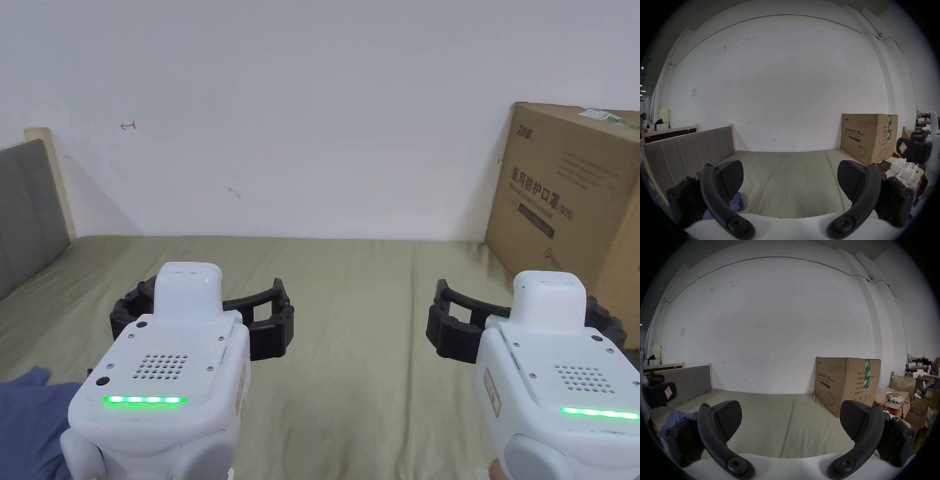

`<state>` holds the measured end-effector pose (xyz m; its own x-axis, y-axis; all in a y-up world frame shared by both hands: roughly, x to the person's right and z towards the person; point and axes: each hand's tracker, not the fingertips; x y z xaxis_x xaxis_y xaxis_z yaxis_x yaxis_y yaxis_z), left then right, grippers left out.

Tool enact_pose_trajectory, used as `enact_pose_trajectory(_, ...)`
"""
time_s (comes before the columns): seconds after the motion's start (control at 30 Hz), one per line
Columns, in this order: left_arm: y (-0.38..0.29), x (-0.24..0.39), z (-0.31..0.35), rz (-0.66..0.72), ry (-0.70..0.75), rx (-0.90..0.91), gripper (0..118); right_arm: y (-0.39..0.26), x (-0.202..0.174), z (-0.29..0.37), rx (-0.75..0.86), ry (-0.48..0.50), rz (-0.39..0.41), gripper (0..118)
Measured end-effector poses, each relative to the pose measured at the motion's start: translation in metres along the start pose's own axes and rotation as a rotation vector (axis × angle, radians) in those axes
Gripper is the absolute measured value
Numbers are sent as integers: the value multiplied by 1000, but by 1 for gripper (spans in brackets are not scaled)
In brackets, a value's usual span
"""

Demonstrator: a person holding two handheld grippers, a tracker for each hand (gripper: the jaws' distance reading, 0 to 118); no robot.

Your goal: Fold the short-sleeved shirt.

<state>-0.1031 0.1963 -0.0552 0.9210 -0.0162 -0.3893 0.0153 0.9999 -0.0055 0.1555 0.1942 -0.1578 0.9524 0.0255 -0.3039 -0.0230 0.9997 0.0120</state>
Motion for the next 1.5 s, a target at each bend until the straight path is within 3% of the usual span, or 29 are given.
enact_pose_trajectory(0.4, -1, -1, -2, -2, 14, -8, 114, -3, -1, 0, -24, -21, -19, 117)
enact_pose_trajectory(0.47, -1, -1, -2, -2, 19, -11, 108, -3, 0, 0, -29, -14, -37, 116)
enact_pose_trajectory(0.5, -1, -1, 0, -5, 34, -6, 96, -3, 0, 0, -28, -17, -40, 111)
enact_pose_trajectory(0.53, -1, -2, 0, -15, 54, -3, 81, -4, 0, 2, -17, -23, -38, 100)
enact_pose_trajectory(0.57, -2, -2, 0, -20, 63, -9, 59, -4, 0, 4, -5, -24, -34, 77)
enact_pose_trajectory(0.6, -2, -4, -1, -22, 64, -17, 25, -4, 0, 5, 2, -22, -28, 25)
enact_pose_trajectory(0.63, -2, -6, -2, -19, 66, -35, 3, -5, 0, 4, 0, -24, -21, 3)
enact_pose_trajectory(0.7, -5, -11, -3, -6, 97, -54, 1, -6, 1, 3, -12, -45, -11, 2)
enact_pose_trajectory(0.77, -7, -16, -3, 31, 84, -72, 0, -8, 8, 2, -22, 25, -59, 0)
enact_pose_trajectory(1.23, -15, -11, -6, 5, 6, -92, 0, -15, 13, 3, -54, -19, -61, 0)
enact_pose_trajectory(1.37, -20, -36, -1, 12, 24, -114, 0, -19, -7, -1, -63, 3, -59, 0)
enact_pose_trajectory(1.5, -22, -89, 19, 23, 141, -127, 0, -25, -52, -15, -134, 131, -74, 0)
